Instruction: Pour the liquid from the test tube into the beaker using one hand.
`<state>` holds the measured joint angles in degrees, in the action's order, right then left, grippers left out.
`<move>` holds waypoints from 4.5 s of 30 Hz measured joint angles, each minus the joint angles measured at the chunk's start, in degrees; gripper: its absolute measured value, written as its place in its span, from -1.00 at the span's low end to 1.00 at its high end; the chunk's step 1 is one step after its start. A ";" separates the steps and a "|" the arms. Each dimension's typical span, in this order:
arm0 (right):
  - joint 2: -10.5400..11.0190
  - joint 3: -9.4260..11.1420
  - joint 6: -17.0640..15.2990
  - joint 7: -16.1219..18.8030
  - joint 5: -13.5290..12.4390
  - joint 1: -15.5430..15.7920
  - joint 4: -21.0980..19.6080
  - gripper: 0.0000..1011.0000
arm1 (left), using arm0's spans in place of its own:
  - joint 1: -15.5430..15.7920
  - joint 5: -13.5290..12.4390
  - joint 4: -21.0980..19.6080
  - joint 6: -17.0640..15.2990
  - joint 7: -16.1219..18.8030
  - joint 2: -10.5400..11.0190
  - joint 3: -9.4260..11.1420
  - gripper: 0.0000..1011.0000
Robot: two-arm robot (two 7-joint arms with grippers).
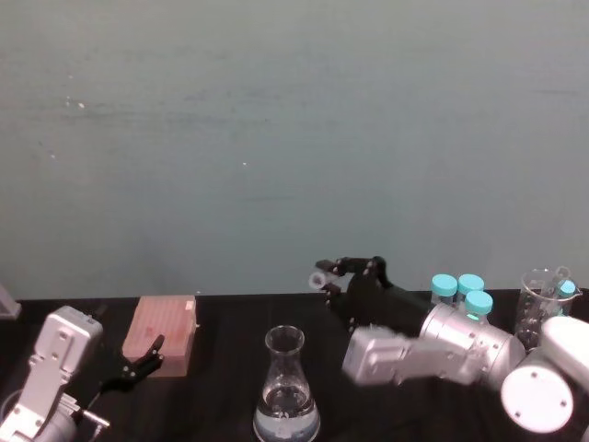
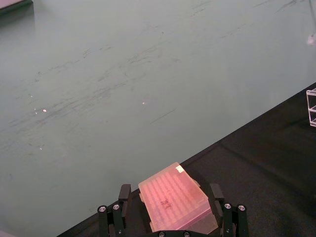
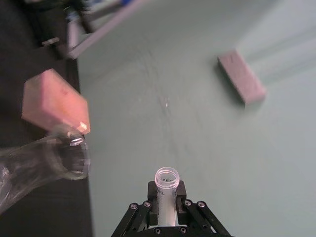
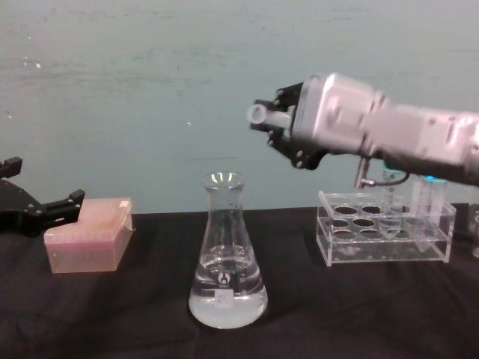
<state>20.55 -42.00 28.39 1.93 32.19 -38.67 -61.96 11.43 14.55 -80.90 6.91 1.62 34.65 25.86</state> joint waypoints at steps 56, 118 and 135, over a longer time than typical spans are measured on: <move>-2.15 14.88 -19.98 34.11 -44.62 -1.12 10.14 -0.60 | 0.00 0.00 0.00 0.00 0.00 0.00 0.00 0.98; -5.43 15.08 -16.52 36.34 -43.02 -4.16 21.37 -0.60 | 0.00 0.00 0.00 0.00 0.00 0.00 0.00 0.98; -5.44 15.07 -16.66 36.32 -43.02 -4.16 21.38 0.40 | 0.00 0.00 0.00 0.00 0.00 0.00 0.00 0.98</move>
<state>15.12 -26.93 11.73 38.26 -10.83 -42.83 -40.58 11.43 14.55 -80.90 6.91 1.62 34.64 25.86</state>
